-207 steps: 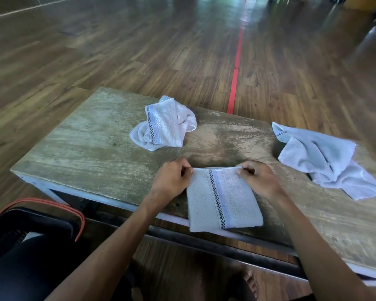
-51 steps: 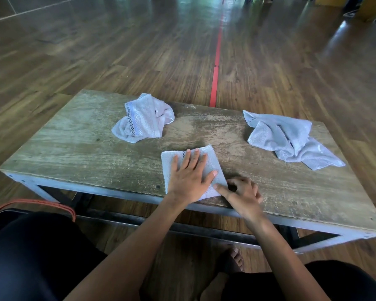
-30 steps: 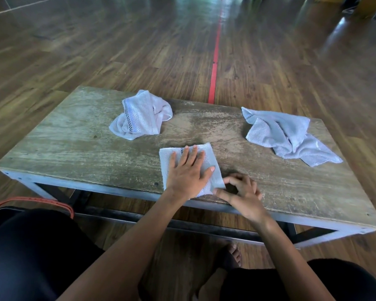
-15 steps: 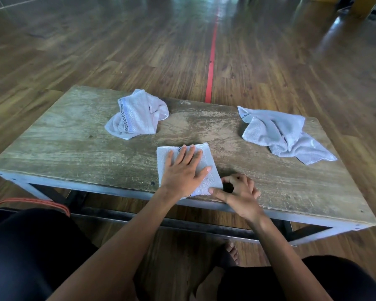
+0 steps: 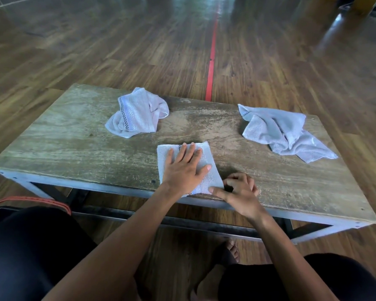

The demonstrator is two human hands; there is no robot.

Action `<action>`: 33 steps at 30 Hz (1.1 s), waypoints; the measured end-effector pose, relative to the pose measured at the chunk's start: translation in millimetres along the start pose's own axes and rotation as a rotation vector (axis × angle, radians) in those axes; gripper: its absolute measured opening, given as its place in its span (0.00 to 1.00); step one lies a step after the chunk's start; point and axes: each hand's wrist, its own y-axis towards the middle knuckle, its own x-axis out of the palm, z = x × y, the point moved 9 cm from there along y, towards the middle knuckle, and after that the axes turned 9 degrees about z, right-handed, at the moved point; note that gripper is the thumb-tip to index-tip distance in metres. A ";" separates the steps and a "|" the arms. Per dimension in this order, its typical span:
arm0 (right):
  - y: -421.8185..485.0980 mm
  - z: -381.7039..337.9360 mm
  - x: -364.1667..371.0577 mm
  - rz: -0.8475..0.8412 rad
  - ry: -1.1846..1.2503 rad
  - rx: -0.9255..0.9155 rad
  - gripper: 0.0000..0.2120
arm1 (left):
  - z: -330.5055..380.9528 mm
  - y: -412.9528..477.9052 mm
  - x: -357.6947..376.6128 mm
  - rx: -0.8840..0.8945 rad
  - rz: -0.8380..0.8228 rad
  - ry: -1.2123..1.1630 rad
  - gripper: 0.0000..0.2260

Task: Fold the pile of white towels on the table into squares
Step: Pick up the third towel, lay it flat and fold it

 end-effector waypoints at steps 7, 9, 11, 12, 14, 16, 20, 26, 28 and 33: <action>1.6 -0.1 -6.8 0.081 0.061 0.060 0.19 | 0.1 0.0 2.5 0.043 -0.012 -0.002 0.27; 4.3 -5.4 -6.0 0.176 0.029 0.068 0.20 | -0.9 0.0 -0.2 0.053 0.002 -0.026 0.27; 5.7 -12.5 -0.6 0.249 -0.097 0.020 0.27 | -1.2 -4.3 -2.3 0.075 0.002 -0.042 0.30; 7.2 -14.0 1.5 0.276 -0.167 -0.009 0.31 | -2.8 -6.9 -3.8 0.091 0.016 -0.025 0.33; 10.6 -11.7 0.6 0.297 -0.267 -0.023 0.33 | -13.3 -12.5 -5.4 0.095 0.054 0.030 0.35; 16.4 -5.6 -5.1 0.305 -0.309 -0.008 0.27 | -25.3 -16.1 -9.6 0.074 0.113 0.073 0.31; 24.5 -26.3 -21.9 0.413 -0.266 -0.069 0.21 | -40.3 -24.4 -17.1 0.032 0.160 -0.011 0.31; 42.6 -100.9 20.5 0.199 -0.447 -0.476 0.31 | -68.2 -48.6 -15.0 -0.215 0.165 -0.168 0.38; 48.8 -89.4 46.0 0.047 -0.552 -0.421 0.30 | -73.8 -50.4 -12.0 -0.230 0.142 -0.138 0.39; 54.3 -73.6 51.9 -0.004 -0.515 -0.291 0.31 | -92.3 -47.0 -14.4 -0.237 0.111 -0.062 0.38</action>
